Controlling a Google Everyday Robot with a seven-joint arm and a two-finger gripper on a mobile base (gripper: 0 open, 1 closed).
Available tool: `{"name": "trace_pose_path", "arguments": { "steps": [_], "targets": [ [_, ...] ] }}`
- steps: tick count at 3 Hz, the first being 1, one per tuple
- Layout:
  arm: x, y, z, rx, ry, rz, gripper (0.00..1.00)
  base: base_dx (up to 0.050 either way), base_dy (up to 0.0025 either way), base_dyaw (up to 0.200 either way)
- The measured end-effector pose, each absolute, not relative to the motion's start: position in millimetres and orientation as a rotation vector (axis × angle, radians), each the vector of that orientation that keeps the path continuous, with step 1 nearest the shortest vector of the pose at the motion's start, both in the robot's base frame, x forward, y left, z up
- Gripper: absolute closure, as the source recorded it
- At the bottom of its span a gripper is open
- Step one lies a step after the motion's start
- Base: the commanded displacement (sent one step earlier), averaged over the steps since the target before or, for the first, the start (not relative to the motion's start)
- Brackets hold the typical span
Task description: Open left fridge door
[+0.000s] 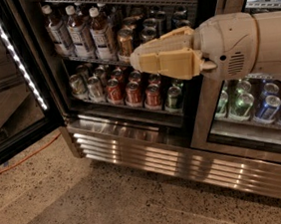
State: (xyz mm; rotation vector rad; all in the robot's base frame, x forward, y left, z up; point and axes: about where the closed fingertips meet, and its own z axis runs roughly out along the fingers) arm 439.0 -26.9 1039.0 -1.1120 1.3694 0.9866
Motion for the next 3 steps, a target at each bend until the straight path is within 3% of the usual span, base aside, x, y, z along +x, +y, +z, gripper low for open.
{"name": "trace_pose_path", "arguments": {
  "steps": [1,2,3],
  "targets": [
    [439.0,-26.9,1039.0,-1.112,1.369,0.987,1.00,0.000,-0.00006,-0.195],
    [439.0,-26.9,1039.0,-1.112,1.369,0.987,1.00,0.000,0.00000,0.000],
    [439.0,-26.9,1039.0,-1.112,1.369,0.987,0.81,0.000,0.00000,0.000]
  ]
}}
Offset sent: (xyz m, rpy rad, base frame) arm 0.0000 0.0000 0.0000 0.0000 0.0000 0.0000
